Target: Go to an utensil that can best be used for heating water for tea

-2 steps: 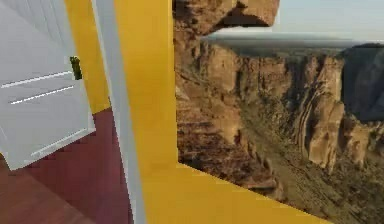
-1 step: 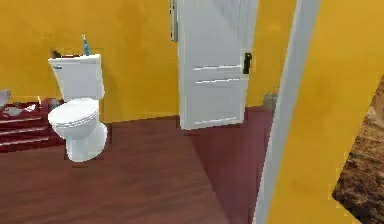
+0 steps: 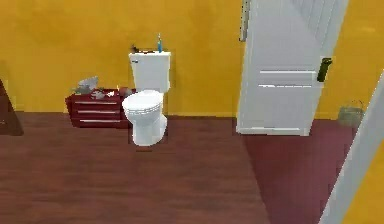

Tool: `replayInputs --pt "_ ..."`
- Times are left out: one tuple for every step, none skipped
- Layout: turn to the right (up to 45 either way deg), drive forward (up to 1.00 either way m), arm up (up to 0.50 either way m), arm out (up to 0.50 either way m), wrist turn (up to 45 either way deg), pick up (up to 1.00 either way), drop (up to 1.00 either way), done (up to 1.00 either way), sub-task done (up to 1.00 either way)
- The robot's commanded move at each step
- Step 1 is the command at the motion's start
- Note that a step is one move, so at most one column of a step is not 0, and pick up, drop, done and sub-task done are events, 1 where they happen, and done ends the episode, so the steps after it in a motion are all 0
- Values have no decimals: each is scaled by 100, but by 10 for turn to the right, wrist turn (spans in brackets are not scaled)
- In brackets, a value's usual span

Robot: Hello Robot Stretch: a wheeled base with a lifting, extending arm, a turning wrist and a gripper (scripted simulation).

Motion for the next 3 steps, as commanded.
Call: replayInputs --pt "0 25 0 0 0 0 0 0 0" --pt "-450 0 0 0 0 0 0 0 0" --pt "-180 0 0 0 0 0 0 0 0"
